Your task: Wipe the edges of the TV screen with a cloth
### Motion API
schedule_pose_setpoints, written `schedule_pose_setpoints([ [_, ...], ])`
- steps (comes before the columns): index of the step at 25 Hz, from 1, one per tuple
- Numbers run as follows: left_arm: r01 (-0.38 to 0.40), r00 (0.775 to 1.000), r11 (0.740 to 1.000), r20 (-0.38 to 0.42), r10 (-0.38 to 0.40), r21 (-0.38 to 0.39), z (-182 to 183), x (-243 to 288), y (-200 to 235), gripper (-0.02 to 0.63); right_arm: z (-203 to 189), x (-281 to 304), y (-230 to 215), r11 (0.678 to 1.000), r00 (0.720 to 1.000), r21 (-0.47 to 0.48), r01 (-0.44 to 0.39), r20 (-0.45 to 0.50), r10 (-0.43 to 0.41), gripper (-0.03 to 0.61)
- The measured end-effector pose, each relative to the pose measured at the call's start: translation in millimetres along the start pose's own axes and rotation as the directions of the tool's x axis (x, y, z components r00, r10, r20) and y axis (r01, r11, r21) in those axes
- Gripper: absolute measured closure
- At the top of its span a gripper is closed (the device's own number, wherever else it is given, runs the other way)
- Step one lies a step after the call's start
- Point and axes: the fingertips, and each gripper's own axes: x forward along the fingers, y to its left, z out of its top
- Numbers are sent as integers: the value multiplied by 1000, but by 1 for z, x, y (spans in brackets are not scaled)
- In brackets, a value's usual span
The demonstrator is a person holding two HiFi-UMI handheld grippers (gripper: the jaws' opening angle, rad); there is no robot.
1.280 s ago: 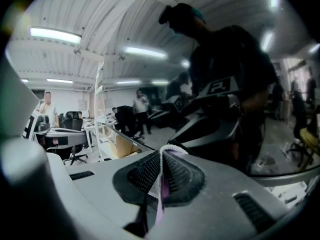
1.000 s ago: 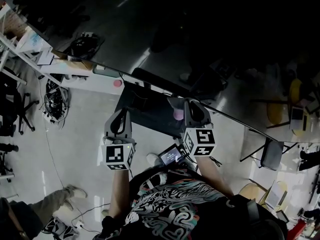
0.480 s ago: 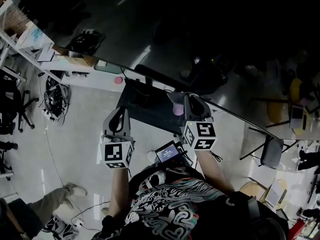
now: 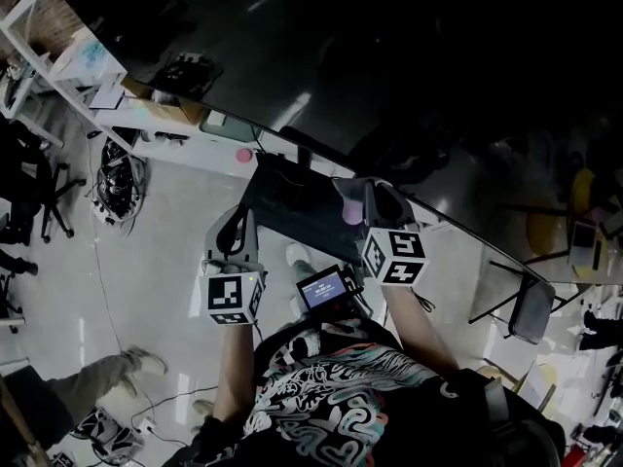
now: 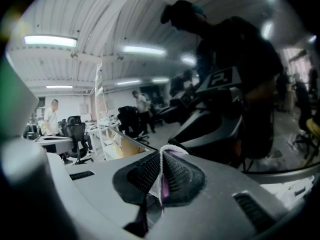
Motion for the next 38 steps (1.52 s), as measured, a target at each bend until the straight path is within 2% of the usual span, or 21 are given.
schedule_pose_setpoints([
  [7,-67,998,998,5,67,5,2,-3,27,574,2,13,15,999,1000,22,-29,10,28,541],
  [13,-92,996,996,5,92,7,5,0,40,574,4,23,25,998,999,44,-48,14,47,541],
  [30,-136,991,991,-7,136,-15,1,12,95,574,11,63,63,995,997,63,-76,-9,77,541],
  [38,-141,990,989,18,142,-34,5,22,112,574,14,74,76,993,996,79,-87,-16,89,541],
])
